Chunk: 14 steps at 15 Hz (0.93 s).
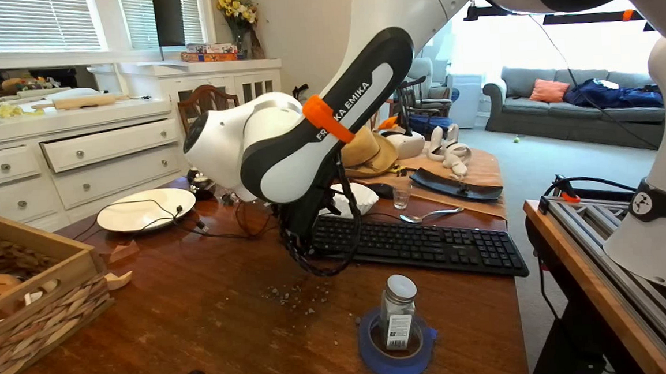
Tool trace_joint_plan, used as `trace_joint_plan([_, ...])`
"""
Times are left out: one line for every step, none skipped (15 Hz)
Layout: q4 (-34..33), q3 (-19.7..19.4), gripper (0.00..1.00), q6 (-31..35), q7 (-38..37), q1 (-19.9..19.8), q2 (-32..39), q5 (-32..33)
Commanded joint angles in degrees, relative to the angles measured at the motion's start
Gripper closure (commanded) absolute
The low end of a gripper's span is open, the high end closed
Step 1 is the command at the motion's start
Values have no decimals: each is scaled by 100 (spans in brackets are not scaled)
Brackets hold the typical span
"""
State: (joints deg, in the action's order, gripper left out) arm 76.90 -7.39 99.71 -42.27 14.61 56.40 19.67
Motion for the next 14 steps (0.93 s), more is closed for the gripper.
trace_joint_plan([967,5,0,1205,132,-119,-607,93])
trace_joint_plan([1056,-6,0,1371,146,-130,-670,56])
trace_joint_plan([1184,8,0,1576,232,-160,-778,33])
trace_joint_plan([1313,32,0,1674,333,-176,-880,2])
trace_joint_plan([1348,10,0,1663,412,-155,-903,20])
trace_joint_plan([1447,-30,0,1726,436,-120,-955,81])
trace_joint_plan([1504,-29,0,1738,480,-126,-997,59])
trace_joint_plan([1531,-32,0,1706,476,-125,-1030,29])
trace_joint_plan([1580,-19,0,1706,498,-131,-1072,8])
trace_joint_plan([1649,9,0,1736,574,-155,-1124,-6])
trace_joint_plan([1694,16,0,1699,593,-154,-1158,-25])
trace_joint_plan([1731,35,0,1619,690,-181,-1192,-55])
trace_joint_plan([1835,83,0,1681,863,-243,-1265,-95])
trace_joint_plan([1999,91,0,1866,1009,-261,-1363,-39])
